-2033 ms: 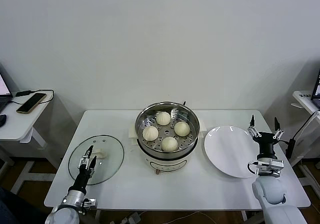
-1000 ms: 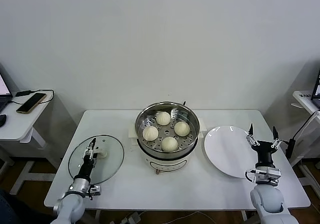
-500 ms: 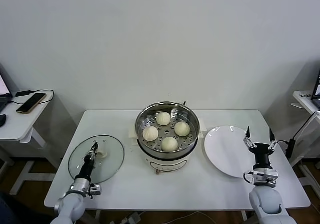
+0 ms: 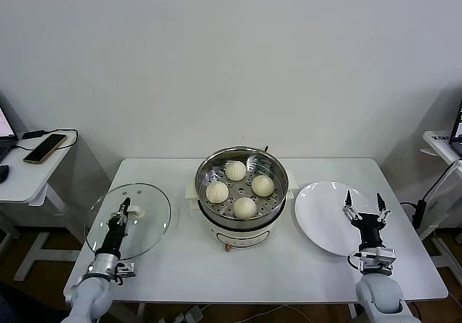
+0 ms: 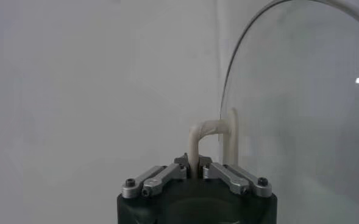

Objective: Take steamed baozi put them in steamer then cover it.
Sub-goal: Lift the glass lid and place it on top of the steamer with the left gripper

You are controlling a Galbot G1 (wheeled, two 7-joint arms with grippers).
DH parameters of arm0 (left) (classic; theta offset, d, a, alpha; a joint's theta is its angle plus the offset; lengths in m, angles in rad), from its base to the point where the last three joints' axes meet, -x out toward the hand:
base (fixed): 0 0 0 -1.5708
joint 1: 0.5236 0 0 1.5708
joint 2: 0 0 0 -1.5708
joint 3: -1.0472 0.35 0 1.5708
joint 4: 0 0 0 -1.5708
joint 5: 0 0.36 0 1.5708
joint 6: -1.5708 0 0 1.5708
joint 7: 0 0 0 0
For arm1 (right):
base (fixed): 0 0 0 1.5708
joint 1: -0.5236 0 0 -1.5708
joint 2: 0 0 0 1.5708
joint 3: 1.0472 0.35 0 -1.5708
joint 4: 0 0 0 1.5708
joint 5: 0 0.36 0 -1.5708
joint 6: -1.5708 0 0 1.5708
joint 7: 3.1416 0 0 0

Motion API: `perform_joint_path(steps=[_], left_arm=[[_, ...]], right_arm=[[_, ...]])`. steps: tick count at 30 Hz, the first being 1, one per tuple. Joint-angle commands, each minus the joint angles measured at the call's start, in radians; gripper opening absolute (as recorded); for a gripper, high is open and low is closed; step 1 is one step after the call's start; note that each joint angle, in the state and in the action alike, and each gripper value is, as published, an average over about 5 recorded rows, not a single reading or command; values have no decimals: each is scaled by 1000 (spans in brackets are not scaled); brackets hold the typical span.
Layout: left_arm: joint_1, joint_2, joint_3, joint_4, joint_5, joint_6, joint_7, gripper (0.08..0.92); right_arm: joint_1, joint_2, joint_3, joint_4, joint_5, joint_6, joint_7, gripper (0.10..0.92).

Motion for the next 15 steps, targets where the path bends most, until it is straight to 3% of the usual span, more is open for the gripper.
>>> perform_joint_path(steps=[1,10,15], left_arm=[[134,40,-81,-465,-125,74,89,191],[150,86,24,-780,-144,233,272,191],[65,83,225,-883,-119,374,396,191]], right_arm=[[-79,0,0,75,57,-28,-44,823],[-134,1,2,100,82,-45,-92,823],[-141,8,0,97,86,-49,-102,823]])
